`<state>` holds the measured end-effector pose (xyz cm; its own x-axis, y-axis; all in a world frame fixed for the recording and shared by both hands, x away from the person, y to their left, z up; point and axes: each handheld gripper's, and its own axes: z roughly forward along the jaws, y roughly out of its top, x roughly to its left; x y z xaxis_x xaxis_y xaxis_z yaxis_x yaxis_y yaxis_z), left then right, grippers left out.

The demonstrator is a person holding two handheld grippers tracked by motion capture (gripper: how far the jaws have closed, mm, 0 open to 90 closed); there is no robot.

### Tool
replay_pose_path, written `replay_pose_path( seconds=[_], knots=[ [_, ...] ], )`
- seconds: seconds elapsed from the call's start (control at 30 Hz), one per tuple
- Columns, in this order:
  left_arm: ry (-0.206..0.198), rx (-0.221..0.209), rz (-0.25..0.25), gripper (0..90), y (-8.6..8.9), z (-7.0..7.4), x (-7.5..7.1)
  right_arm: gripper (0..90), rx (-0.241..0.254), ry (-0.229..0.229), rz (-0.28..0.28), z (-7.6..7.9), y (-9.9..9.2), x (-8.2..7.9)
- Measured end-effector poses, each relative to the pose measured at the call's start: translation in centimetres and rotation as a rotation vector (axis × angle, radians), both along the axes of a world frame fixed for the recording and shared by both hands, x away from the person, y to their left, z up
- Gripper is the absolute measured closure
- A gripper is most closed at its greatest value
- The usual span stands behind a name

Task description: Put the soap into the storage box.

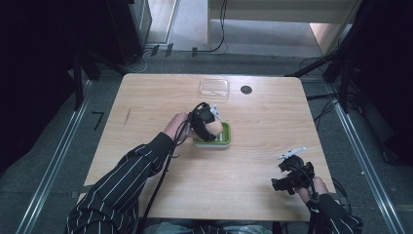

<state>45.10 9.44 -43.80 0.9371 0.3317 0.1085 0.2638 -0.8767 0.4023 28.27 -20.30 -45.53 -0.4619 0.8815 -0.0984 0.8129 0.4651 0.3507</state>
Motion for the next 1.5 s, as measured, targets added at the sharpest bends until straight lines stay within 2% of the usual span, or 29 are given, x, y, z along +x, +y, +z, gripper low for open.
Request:
replay_pose_path(
  seconds=[0.13, 0.43, 0.77, 1.1, 1.33, 1.5],
  knots=[
    [0.007, -0.005, -0.005, 33.1, 0.0, -0.1, 0.0, 14.2, -0.001, 0.002, 0.000, 0.0, 0.0, 0.0],
    [0.000, 0.017, -0.010, 33.1, 0.0, -0.5, 0.1, 14.2, -0.003, 0.002, 0.001, 0.0, 0.0, 0.0],
    [0.009, 0.008, -0.020, 32.9, 0.0, -0.8, 0.1, 14.2, -0.003, 0.004, -0.001, 0.0, 0.0, 0.0],
    [-0.003, -0.002, -0.026, 32.6, 0.2, -0.7, 0.1, 14.2, -0.003, 0.004, 0.000, -0.1, 0.0, 0.0],
    [-0.014, -0.026, -0.024, 26.9, 0.4, -0.2, 0.0, 14.2, -0.003, 0.003, 0.002, 0.0, 0.0, 0.0],
    [-0.027, -0.026, -0.001, 20.0, 0.6, 0.4, 0.0, 14.2, -0.002, 0.002, 0.001, 0.0, 0.0, 0.0]
  ],
)
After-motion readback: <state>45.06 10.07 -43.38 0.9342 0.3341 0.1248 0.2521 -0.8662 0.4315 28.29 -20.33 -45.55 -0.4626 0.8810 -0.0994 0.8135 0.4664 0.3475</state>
